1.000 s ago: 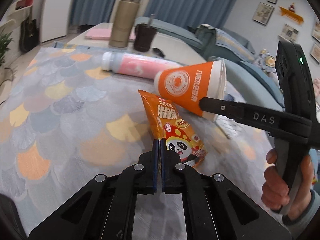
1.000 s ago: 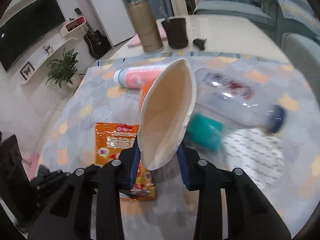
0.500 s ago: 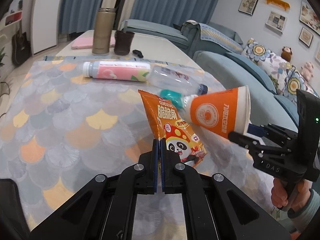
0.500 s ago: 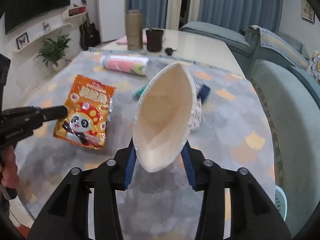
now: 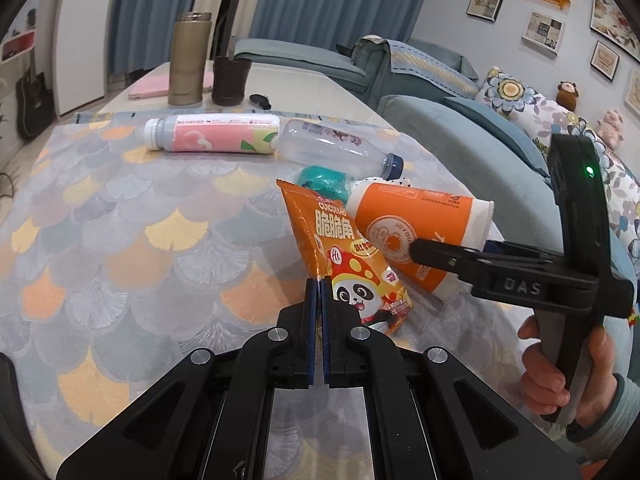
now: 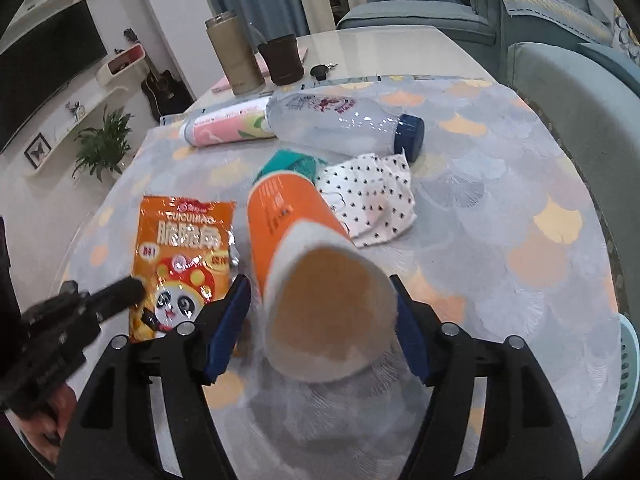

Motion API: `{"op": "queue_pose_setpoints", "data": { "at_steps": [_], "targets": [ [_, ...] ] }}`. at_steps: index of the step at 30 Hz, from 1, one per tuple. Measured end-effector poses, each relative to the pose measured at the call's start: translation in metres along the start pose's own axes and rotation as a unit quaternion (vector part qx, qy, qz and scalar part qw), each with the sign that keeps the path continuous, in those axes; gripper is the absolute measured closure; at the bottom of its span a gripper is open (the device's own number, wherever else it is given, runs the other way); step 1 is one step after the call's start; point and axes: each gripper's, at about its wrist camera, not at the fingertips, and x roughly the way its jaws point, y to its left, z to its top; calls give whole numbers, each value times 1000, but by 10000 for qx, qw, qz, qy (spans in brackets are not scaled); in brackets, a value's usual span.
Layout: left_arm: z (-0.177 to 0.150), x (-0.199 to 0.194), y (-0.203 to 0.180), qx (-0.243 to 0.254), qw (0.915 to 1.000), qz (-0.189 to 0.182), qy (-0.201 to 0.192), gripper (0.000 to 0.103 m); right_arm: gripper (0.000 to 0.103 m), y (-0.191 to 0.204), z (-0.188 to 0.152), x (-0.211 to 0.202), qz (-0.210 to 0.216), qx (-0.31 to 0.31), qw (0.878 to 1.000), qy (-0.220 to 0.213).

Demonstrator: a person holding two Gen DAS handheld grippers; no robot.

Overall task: Collect trash
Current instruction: 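Carry the snack bag and orange cup to the wastebasket and open both tools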

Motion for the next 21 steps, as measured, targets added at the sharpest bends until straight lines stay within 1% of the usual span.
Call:
{"op": "queue_pose_setpoints", "data": {
  "at_steps": [1, 2, 3, 5, 7, 10, 13, 16, 17, 19, 21],
  "targets": [
    [1, 0, -1, 14, 10000, -2, -7, 103, 43, 1, 2, 1, -49, -28, 10000, 14],
    [2, -1, -4, 39, 10000, -9, -30, 103, 50, 2, 3, 0, -68, -43, 10000, 12],
    [4, -3, -6, 58, 10000, -26, -52, 103, 61, 1, 3, -2, -37, -34, 10000, 9],
    [6, -8, -14, 150, 9997, -104, -136, 103, 68, -3, 4, -11, 41, 39, 9999, -83],
    [11, -14, -25, 276, 9992, -159, -244, 103, 68, -8, 4, -24, -38, 69, 9997, -238],
    [22, -25, -49, 509, 9973, -297, -431, 103, 69, -21, 4, -55, -181, 141, 9982, -561],
    [33, -33, -76, 733, 9944, -469, -607, 103, 69, -41, -1, -97, -468, 280, 9940, -946],
    [46, -39, -109, 987, 9900, -695, -735, 103, 69, -57, -9, -136, -878, 311, 9870, -1309],
    [51, -41, -126, 1136, 9873, -795, -778, 103, 69, -64, -14, -151, -1013, 343, 9841, -1420],
    [56, -43, -147, 1323, 9838, -910, -799, 103, 69, -76, -22, -173, -1244, 421, 9787, -1575],
    [62, -44, -176, 1521, 9788, -1104, -817, 103, 69, -89, -32, -195, -1387, 530, 9740, -1710]
  ]
}}
